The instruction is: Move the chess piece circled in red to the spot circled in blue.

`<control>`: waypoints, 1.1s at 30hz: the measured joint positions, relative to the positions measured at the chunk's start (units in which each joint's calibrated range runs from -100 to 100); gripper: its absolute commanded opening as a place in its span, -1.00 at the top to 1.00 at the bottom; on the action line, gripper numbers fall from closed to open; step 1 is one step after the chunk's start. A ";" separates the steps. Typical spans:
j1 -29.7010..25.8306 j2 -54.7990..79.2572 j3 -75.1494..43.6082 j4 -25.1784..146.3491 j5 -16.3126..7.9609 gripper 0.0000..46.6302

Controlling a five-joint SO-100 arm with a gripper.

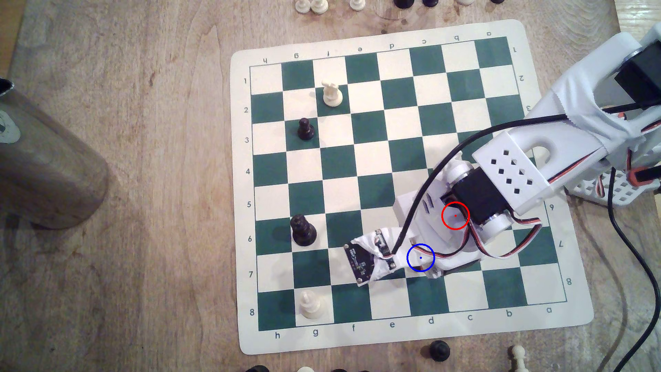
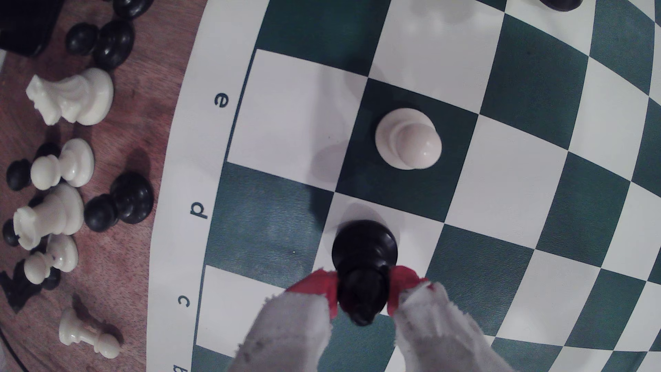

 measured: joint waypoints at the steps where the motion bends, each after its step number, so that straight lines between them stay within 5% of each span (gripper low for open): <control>1: 0.00 0.00 0.00 0.00 0.20 0.99; 7: 0.37 0.00 0.00 0.08 0.49 0.98; 9: 0.59 0.00 0.00 0.48 0.68 0.65; 17: 0.74 0.75 0.00 1.27 1.07 0.43; 18: 0.74 0.75 0.00 1.27 1.07 0.17; 21: 0.74 0.75 0.00 2.31 1.03 -0.14; 33: 0.74 -6.28 3.62 6.37 0.49 -0.17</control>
